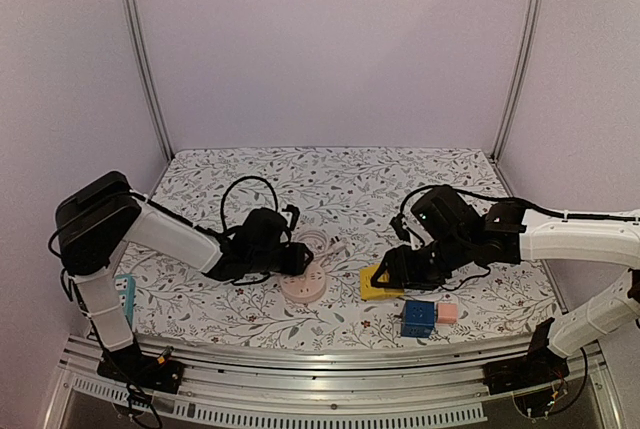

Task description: Insert the plug

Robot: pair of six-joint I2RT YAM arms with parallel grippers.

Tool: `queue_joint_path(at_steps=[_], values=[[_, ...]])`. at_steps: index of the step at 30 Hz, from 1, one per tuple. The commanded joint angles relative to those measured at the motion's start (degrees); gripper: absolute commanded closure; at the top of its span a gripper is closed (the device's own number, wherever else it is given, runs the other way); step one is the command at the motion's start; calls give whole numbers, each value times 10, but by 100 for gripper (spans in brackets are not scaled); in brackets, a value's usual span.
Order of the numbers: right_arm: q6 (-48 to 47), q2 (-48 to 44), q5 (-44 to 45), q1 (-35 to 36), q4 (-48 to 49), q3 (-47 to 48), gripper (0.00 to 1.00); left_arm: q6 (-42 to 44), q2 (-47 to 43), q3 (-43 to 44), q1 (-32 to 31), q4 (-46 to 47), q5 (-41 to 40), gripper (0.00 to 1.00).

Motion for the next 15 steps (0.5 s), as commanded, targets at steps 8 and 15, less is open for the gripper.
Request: queue_joint_path(at_steps=[8, 15], values=[[-37, 13, 15, -1, -58, 40, 72, -59, -17, -29, -74, 19, -26, 57], [-83, 59, 4, 2, -102, 64, 73, -25, -4, 13, -107, 5, -17, 58]])
